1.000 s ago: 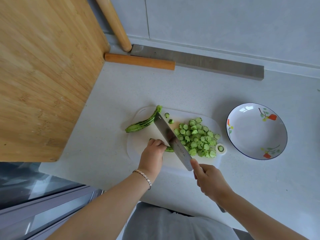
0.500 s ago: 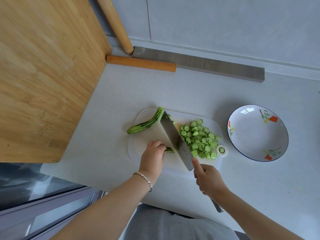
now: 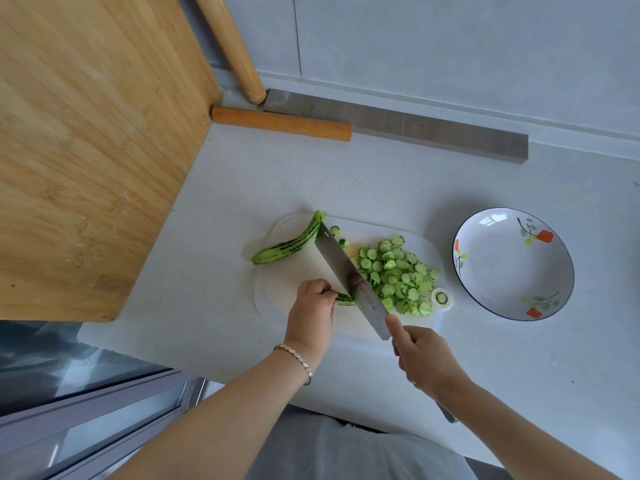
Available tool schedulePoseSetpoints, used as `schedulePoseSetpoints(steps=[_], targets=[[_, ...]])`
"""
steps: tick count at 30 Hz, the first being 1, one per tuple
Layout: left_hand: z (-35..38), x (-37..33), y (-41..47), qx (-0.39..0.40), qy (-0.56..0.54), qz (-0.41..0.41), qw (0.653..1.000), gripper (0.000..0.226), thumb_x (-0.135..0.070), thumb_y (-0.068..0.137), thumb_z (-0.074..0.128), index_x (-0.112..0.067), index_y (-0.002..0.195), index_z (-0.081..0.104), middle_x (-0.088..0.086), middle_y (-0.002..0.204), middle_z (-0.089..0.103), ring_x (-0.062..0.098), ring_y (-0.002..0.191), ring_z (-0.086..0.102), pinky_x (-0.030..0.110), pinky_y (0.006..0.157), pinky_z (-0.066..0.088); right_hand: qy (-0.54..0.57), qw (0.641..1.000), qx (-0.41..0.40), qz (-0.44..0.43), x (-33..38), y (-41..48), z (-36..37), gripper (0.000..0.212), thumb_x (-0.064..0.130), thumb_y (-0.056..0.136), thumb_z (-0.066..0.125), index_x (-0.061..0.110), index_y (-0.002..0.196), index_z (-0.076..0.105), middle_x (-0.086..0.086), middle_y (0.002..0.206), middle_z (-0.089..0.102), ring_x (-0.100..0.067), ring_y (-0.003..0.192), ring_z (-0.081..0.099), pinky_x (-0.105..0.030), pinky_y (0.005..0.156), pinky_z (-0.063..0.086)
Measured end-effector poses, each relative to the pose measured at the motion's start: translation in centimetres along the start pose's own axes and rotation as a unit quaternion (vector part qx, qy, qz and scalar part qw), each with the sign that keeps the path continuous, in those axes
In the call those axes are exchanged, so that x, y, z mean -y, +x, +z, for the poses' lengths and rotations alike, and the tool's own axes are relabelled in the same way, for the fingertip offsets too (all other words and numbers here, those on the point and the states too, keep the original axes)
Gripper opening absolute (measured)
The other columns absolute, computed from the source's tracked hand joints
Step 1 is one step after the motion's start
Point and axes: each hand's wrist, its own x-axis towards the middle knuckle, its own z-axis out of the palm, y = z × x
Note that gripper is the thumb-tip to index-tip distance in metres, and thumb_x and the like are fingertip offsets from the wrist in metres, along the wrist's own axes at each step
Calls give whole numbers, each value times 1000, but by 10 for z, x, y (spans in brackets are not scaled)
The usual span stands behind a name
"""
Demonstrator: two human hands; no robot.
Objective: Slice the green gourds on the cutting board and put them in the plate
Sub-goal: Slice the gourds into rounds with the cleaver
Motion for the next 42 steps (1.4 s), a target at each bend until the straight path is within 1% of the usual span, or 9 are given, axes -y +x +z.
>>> schedulePoseSetpoints(steps=[6,15,18,21,24,27,35,38,42], targets=[[-4,-1,5,18,11,6,1000,21,12,52,82,-1,57,68,6,66,62,28,67,62,22,41,49,-22,1000,-1,-8,-2,-1,0,53,60,88,39,12,66,38,-6,59,36,-18,54,32,-30,57,31],[-3,3,5,31,6,8,999,20,13,56,80,-1,63,68,7,71,64,27,69,62,25,45,52,-33,999,2,-2,-4,5,8,53,59,89,40,12,66,33,-6,60,33,-18,52,27,-30,57,28],[-1,9,3,44,12,14,999,31,22,49,77,-1,68,70,7,76,65,26,70,61,24,46,51,-18,1000,1,5,-7,7,11,54,60,88,39,12,66,34,-6,60,32,-18,53,27,-31,57,28],[-1,12,3,48,11,4,999,34,23,48,76,-1,71,71,7,77,64,26,69,59,23,46,49,5,1000,3,12,-6,8,8,54,61,88,39,11,66,38,-3,54,36,-18,50,32,-28,54,32],[-2,10,4,48,6,-1,999,34,24,47,75,-1,69,70,6,73,63,26,66,58,24,44,49,26,1000,-1,12,-7,5,4,54,60,88,40,12,65,40,2,47,37,-17,46,32,-25,50,32],[-4,8,7,50,10,2,999,33,23,46,78,0,68,71,7,71,64,27,64,59,26,42,50,38,999,1,3,-6,2,3,53,60,88,41,12,66,41,0,50,37,-17,46,31,-25,49,30],[-4,6,7,50,12,1,999,33,22,46,77,-2,67,71,6,70,65,26,65,59,20,44,46,-14,1000,3,-2,-2,7,9,53,59,88,39,11,66,34,-6,59,32,-19,53,27,-31,58,28],[-3,8,6,50,9,-3,999,32,22,48,74,-3,66,69,5,71,65,26,66,59,22,46,47,-23,1000,3,-2,-3,9,12,53,59,89,39,13,64,31,-4,58,30,-17,50,25,-31,58,26],[-4,12,7,42,-6,-20,999,26,22,52,73,-1,58,62,7,65,62,26,64,58,28,44,50,-13,1000,3,6,-3,8,8,54,60,88,39,11,66,37,-5,58,34,-19,52,30,-29,56,29]])
